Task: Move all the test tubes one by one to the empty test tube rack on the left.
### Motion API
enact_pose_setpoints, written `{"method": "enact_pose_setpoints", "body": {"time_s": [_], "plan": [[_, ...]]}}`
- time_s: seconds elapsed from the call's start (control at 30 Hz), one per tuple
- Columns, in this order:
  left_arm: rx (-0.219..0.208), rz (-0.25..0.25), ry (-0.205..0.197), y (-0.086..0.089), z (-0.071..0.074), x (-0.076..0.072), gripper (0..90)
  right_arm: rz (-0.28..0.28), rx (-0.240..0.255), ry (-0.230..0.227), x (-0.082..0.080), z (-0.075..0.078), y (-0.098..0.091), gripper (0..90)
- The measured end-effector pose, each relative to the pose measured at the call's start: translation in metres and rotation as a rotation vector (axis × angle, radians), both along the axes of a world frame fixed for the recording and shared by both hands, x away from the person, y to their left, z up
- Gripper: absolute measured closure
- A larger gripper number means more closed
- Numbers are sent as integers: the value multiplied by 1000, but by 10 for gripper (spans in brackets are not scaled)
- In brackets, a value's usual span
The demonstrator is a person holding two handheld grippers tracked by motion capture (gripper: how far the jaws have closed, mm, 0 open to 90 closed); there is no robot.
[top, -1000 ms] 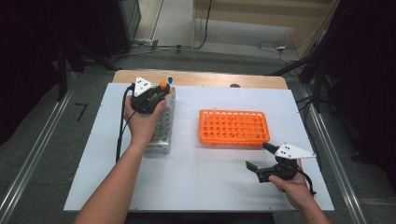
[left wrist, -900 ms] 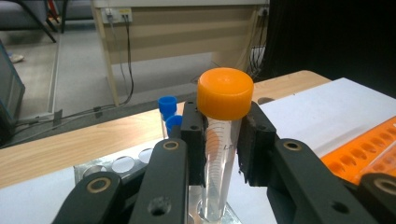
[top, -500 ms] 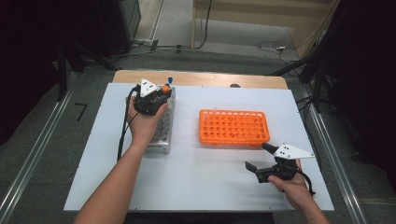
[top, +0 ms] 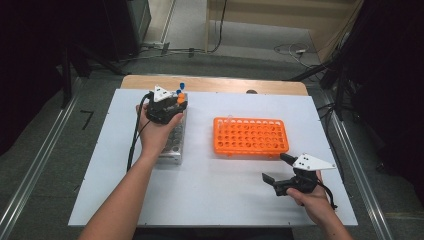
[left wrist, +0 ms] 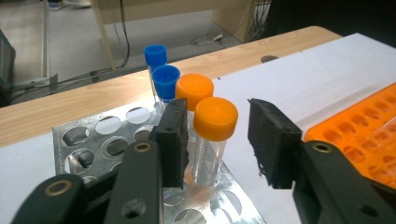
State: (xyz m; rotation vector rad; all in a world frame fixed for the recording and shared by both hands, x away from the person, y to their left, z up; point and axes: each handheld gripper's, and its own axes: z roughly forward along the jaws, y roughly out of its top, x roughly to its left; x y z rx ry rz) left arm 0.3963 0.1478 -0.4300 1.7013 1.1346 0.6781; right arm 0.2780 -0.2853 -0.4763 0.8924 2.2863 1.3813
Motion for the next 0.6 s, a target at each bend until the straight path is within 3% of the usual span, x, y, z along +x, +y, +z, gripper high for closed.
{"method": "enact_pose_setpoints", "body": {"time_s": [0.13, 0.33, 0.6], "plan": [[-70, -14, -2, 4, 6, -4, 380, -1, 5, -1, 0, 0, 1, 0], [-122, -84, -14, 1, 15, -20, 101, -15, 18, -16, 1, 4, 3, 0], [-173, -201, -36, 0, 18, -53, 0, -35, 47, -26, 6, 11, 11, 18]]}}
